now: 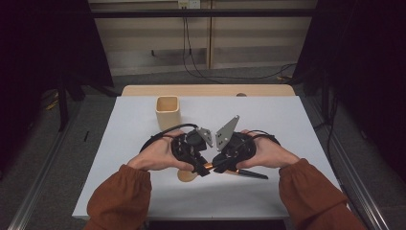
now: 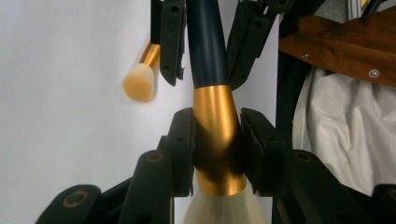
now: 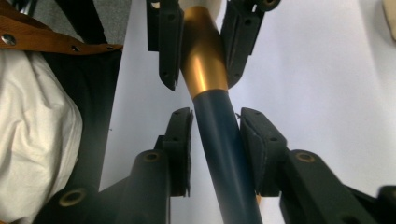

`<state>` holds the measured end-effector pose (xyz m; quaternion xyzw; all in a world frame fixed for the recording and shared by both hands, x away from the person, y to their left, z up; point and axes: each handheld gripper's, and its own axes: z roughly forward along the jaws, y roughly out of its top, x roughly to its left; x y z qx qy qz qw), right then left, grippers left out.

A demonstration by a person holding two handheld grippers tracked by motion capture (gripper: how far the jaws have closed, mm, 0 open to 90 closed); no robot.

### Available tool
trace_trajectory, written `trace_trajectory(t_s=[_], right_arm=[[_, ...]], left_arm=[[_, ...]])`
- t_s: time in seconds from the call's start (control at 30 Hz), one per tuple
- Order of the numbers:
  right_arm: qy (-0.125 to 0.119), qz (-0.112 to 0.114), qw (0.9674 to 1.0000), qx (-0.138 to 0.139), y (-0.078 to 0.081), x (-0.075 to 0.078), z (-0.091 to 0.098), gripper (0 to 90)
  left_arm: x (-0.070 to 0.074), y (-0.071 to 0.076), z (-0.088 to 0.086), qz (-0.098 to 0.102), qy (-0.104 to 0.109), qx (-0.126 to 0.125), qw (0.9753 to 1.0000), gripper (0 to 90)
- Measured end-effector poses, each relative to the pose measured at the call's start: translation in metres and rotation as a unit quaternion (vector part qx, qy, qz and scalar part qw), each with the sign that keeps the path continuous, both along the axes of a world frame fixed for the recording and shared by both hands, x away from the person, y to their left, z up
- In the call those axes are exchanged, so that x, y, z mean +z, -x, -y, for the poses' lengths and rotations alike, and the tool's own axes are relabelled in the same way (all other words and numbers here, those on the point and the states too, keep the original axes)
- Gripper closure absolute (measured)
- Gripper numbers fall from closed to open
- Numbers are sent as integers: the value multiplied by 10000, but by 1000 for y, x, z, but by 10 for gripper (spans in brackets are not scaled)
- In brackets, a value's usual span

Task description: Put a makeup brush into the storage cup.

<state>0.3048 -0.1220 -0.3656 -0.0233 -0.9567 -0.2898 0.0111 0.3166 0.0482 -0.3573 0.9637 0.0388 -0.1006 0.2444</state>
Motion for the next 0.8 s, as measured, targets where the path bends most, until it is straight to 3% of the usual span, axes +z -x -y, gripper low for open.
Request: trace_trajectory(t_s=[0.03, 0.07, 0.3, 0.53, 0.73, 0.8], right_arm=[[1, 0, 10000, 20, 0, 0, 0, 671], [-80, 184, 9998, 21, -1, -1, -1, 688], [32, 107, 9999, 103, 2, -2, 0, 715], [-28, 64, 9998, 167, 3, -1, 0, 742], [-57, 91, 9999, 46, 1, -1, 2, 747], [-62, 82, 9999, 3, 0, -1, 4, 747]], left_arm=[[0, 0, 0, -20, -4, -15, 10000, 665], [-1, 0, 0, -21, -7, -21, 10000, 665], [-1, -2, 0, -23, -6, -55, 10000, 665], [-1, -4, -4, -5, 54, -79, 10000, 663], [-5, -8, -7, 25, 205, 167, 9996, 641], [-7, -9, -8, 25, 294, 279, 9992, 567]])
